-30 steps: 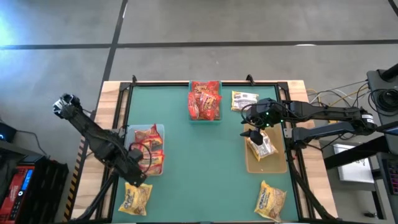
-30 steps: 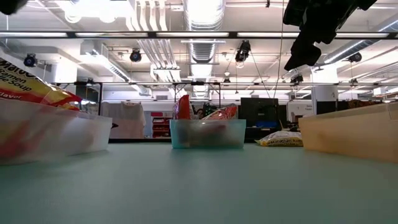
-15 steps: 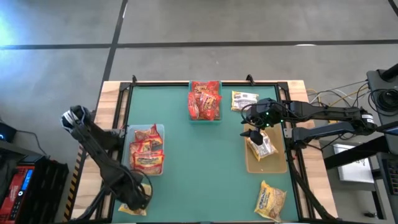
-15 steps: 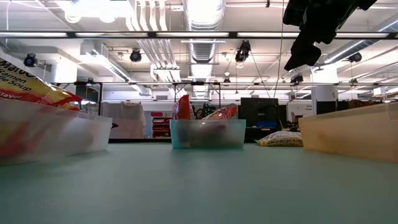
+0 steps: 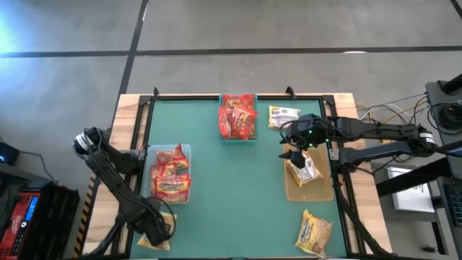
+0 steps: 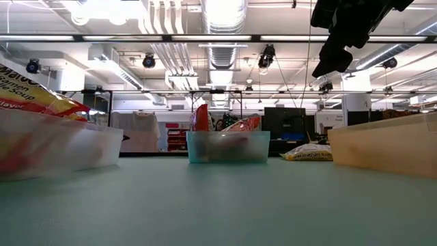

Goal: Sort Maruchan noodles
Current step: Put the yellow noodle pack into the yellow bin

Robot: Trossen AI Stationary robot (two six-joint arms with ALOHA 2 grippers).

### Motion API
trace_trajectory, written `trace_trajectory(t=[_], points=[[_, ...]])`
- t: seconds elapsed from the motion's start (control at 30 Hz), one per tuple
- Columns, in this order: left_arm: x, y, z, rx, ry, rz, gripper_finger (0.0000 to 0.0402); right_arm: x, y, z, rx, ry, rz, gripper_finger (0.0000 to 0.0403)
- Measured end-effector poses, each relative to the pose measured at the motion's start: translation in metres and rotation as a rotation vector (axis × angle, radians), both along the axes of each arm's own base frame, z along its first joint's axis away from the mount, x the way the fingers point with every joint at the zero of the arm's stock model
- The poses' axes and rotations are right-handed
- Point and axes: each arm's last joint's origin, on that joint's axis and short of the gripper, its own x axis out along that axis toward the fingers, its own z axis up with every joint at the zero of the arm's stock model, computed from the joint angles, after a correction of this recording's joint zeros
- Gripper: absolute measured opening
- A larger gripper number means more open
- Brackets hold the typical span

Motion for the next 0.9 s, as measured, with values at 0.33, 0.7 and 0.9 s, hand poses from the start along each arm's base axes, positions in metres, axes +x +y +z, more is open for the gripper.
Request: trace_trajectory(t=[0.33,0.7,0.9], points=[[0.003,0.000,-0.023,-0.001,0.012,-0.058,0.0181,0.000,0.000,0.000,0.000,0.000,0.000,0.0302],[0.037,0.017,-0.031,0.186,-0.406,-0.186,0.0181,0.000,0.000,0.000,0.000,0.000,0.000,0.0302],[0.072,0.049,-0.029,0.360,-0.608,-0.350,0.0181,0.000,0.000,0.000,0.000,-0.002,0.000,0.0302]])
